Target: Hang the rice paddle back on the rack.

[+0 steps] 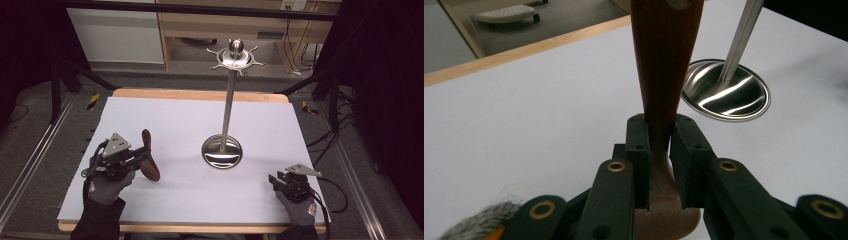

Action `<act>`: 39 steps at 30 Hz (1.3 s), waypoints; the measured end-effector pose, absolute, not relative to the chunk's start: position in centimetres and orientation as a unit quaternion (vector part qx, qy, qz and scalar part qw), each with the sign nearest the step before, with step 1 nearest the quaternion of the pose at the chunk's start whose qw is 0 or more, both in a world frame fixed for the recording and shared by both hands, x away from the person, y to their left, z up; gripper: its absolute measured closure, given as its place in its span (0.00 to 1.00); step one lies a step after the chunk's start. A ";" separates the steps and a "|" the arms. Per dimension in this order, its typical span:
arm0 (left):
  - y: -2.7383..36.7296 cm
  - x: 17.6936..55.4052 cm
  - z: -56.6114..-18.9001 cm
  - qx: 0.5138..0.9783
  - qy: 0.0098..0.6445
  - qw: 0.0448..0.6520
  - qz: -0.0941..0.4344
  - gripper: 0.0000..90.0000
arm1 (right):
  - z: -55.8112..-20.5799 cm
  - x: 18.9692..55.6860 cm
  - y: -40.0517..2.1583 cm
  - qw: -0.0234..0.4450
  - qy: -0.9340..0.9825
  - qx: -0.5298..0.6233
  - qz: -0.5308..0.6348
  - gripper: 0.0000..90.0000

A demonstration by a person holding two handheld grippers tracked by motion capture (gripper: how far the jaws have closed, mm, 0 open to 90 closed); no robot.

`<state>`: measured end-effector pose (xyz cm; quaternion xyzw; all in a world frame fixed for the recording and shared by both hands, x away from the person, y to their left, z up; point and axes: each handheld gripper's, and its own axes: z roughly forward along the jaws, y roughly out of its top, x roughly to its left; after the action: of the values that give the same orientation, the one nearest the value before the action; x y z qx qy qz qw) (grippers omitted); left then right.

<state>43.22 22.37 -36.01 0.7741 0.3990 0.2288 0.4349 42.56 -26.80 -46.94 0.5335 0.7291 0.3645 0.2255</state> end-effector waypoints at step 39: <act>18.8 42.3 -29.9 0.749 0.338 0.510 0.256 0.87 | -46.9 42.6 -26.7 0.225 0.727 0.534 0.368 0.66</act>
<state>42.34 18.84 -29.90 0.7488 0.3376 0.2559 0.5098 42.55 -26.75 -46.87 0.5339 0.7272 0.3680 0.2250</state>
